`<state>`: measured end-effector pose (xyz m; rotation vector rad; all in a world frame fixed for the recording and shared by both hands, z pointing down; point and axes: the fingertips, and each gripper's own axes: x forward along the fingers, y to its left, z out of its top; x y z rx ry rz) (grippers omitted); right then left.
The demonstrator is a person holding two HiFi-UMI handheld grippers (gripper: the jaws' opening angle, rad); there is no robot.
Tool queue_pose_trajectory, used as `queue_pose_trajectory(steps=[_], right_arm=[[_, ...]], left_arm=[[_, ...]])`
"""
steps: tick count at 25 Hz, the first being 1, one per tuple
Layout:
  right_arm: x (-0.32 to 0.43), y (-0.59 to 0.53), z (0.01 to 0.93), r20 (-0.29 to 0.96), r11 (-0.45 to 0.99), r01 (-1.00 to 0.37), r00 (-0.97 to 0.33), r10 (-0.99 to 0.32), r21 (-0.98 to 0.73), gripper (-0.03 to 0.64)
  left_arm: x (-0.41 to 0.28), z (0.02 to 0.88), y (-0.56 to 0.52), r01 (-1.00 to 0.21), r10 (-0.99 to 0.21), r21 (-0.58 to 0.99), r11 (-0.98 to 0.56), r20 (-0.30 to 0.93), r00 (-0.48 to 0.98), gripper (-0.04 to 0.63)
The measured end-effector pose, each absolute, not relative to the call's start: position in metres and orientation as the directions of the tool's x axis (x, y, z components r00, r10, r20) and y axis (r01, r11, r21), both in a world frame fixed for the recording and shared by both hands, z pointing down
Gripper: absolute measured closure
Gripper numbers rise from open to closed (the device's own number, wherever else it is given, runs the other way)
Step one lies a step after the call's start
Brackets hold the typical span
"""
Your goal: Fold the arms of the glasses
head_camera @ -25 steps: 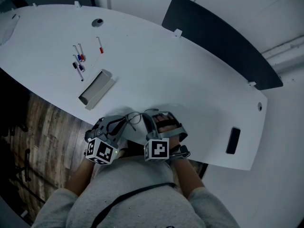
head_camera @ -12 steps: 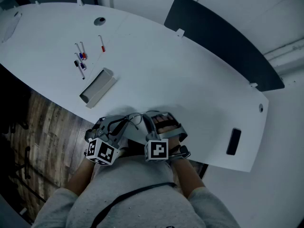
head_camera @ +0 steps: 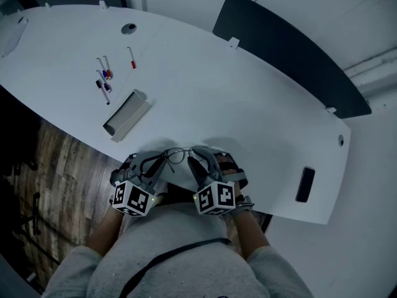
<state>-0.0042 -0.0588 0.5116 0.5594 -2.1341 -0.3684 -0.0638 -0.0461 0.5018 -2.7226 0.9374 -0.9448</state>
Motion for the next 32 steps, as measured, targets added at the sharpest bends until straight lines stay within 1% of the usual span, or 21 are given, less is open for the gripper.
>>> queue_pose_trajectory(steps=[2, 6, 11, 13, 15, 16, 25, 32], right_arm=[[0.009, -0.061, 0.511, 0.687, 0.862, -0.318, -0.521, -0.506, 0.394, 0.482], [0.041, -0.071, 0.521, 0.703, 0.847, -0.442, -0.501, -0.506, 0.295, 0.482], [0.048, -0.078, 0.536, 0.711, 0.844, -0.507, -0.528, -0.465, 0.175, 0.482], [0.044, -0.078, 0.538, 0.710, 0.847, -0.511, -0.542, -0.449, 0.146, 0.488], [0.043, -0.078, 0.539, 0.709, 0.848, -0.508, -0.542, -0.451, 0.151, 0.539], [0.043, -0.078, 0.540, 0.709, 0.849, -0.505, -0.540, -0.453, 0.158, 0.546], [0.042, -0.079, 0.539, 0.707, 0.856, -0.479, -0.537, -0.461, 0.194, 0.555], [0.041, -0.078, 0.538, 0.705, 0.862, -0.459, -0.537, -0.462, 0.215, 0.560]], left_arm=[[-0.064, 0.501, -0.045, -0.519, -0.588, -0.291, -0.804, 0.525, 0.616, 0.554], [-0.066, 0.502, -0.045, -0.513, -0.582, -0.290, -0.808, 0.529, 0.617, 0.554], [-0.068, 0.503, -0.047, -0.504, -0.576, -0.292, -0.813, 0.532, 0.621, 0.554], [-0.067, 0.503, -0.048, -0.499, -0.571, -0.291, -0.816, 0.533, 0.624, 0.554], [-0.065, 0.503, -0.049, -0.493, -0.567, -0.291, -0.820, 0.534, 0.627, 0.554], [-0.065, 0.504, -0.050, -0.492, -0.565, -0.289, -0.821, 0.534, 0.629, 0.554], [-0.062, 0.505, -0.057, -0.492, -0.552, -0.268, -0.828, 0.539, 0.636, 0.554], [-0.056, 0.508, -0.064, -0.467, -0.534, -0.274, -0.841, 0.565, 0.629, 0.554]])
